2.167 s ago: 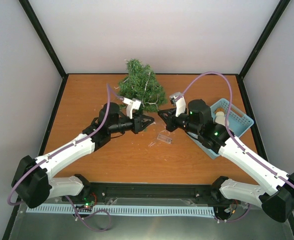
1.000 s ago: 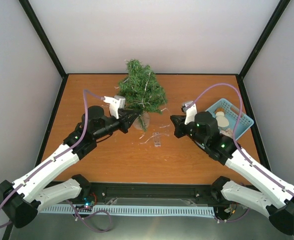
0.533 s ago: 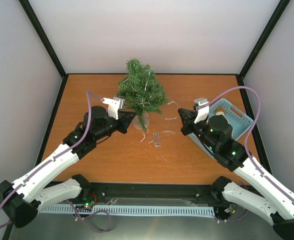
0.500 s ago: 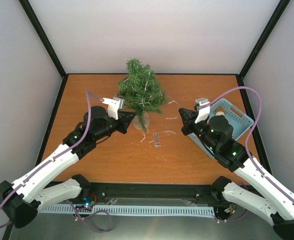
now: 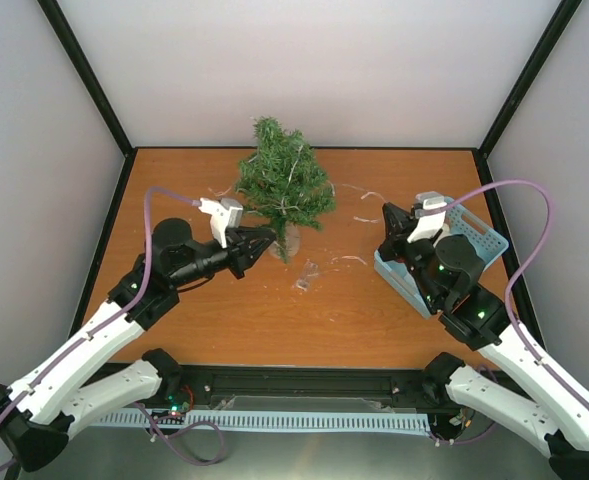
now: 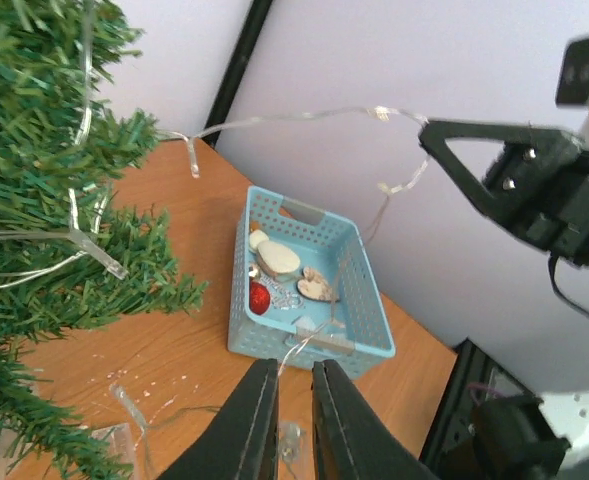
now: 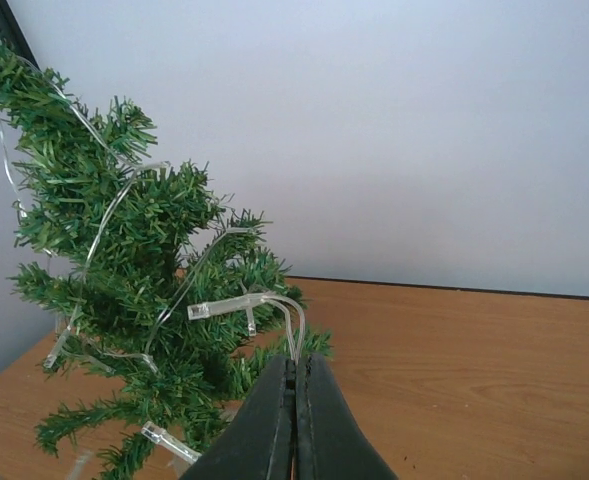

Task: Decorate the small christmas tree
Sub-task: Wrap the decoration item around the Christmas tree.

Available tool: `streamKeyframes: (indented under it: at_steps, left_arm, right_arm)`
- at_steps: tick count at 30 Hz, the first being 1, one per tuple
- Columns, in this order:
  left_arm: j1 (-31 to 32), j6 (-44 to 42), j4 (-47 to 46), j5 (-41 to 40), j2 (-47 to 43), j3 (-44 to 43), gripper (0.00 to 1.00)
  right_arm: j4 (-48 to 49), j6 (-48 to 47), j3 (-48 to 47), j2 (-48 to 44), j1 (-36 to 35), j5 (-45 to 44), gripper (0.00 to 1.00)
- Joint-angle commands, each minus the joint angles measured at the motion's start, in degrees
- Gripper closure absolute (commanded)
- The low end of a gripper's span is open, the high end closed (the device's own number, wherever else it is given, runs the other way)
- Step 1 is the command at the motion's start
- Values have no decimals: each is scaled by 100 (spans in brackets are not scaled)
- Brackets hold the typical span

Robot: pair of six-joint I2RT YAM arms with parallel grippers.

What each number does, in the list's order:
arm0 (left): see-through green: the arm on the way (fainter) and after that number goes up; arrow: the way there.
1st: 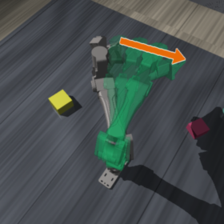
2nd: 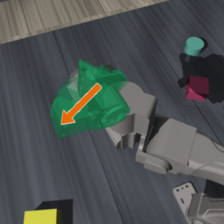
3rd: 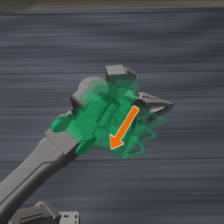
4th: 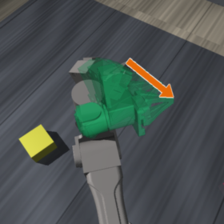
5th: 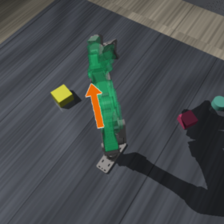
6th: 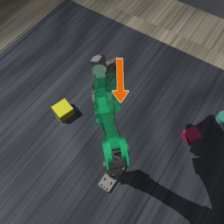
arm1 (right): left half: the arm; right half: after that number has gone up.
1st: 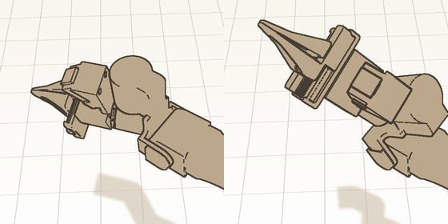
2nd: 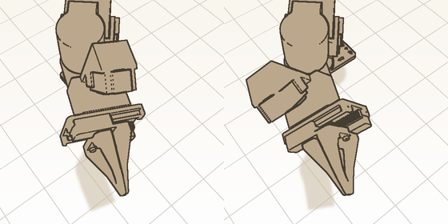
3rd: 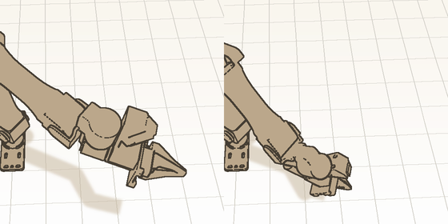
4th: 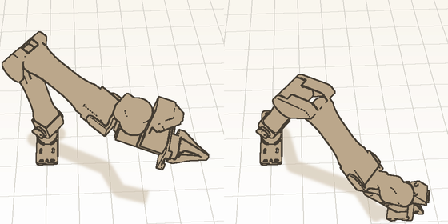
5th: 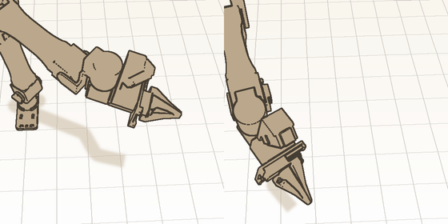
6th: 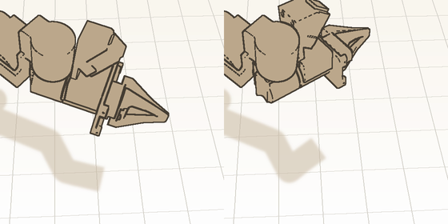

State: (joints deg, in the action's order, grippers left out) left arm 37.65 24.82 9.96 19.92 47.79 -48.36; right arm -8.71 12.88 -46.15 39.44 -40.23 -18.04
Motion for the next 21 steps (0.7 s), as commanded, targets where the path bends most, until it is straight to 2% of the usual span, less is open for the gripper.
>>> streamKeyframes:
  at_steps: [1,2,6,10,17,21]
  left_arm:
    - [-30,-200,-35,488,57,148,81]
    - [-30,-265,-2,423,63,243,71]
    - [-30,-560,-235,469,23,685,63]
    - [-24,-640,-703,415,145,1286,63]
    - [97,-711,-2037,164,985,2138,63]
    - [211,-528,-2183,-155,1720,2062,61]
  right_arm:
    - [203,-49,-96,94,-11,-162,97]
    - [204,-29,-100,137,-11,-99,97]
    - [203,91,-106,296,-11,152,97]
    - [252,232,-105,374,-10,370,97]
    - [274,258,-153,405,-11,413,97]
    - [269,282,-176,440,-11,454,97]
